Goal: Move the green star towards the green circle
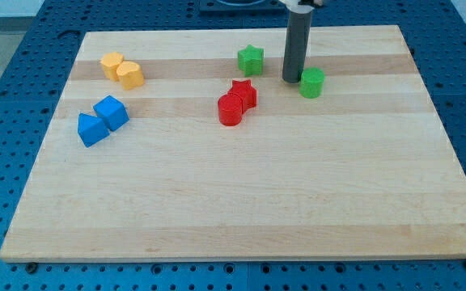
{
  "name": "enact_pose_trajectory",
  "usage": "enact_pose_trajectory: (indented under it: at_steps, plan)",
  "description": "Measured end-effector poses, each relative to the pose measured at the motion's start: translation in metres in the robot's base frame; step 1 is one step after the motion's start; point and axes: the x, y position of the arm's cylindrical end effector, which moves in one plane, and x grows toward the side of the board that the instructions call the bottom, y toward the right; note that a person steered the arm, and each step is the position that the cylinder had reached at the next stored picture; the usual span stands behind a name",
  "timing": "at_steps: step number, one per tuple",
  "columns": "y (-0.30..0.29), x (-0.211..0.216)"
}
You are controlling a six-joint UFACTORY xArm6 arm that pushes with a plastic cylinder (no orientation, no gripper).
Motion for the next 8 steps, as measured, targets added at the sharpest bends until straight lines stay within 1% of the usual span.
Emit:
enact_pose_trajectory:
  at_steps: [2, 3, 5, 6, 8]
  plan:
    - [-0.035, -0.001]
    - [-0.062, -0.001]
    - [-0.141, 0.0]
    - [-0.143, -0.011]
    - [-0.074, -0.019]
